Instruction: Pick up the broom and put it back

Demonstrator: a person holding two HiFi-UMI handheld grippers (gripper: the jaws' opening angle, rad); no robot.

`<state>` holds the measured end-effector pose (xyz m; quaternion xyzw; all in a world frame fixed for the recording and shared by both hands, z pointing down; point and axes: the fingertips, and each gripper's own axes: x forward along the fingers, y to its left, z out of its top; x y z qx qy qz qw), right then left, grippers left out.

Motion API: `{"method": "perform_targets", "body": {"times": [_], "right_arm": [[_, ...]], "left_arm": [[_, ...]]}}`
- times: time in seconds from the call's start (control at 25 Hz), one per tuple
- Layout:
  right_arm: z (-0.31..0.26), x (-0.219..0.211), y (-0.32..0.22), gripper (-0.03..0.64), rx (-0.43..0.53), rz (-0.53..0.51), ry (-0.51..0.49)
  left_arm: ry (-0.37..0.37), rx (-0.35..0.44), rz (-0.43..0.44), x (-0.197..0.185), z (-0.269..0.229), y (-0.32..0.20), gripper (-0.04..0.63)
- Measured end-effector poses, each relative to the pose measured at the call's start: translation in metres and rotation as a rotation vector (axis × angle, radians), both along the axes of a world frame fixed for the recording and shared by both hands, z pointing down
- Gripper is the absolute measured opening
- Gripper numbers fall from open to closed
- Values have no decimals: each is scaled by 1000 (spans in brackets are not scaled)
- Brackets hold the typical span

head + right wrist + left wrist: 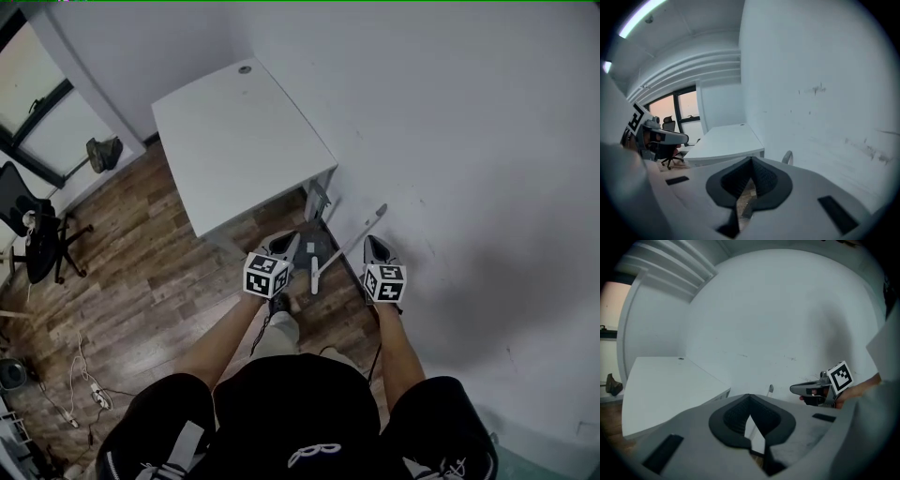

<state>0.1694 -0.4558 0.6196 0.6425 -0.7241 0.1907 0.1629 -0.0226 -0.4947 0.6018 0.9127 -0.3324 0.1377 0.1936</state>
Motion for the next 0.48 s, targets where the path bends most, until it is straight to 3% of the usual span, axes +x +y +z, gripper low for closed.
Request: {"method": "perform_targets", "body": {"times": [0.48], "right_arm": [[-49, -2, 89, 23, 126, -173, -82]], "left_arm": [[-7, 88, -180, 3, -33, 114, 17]]}}
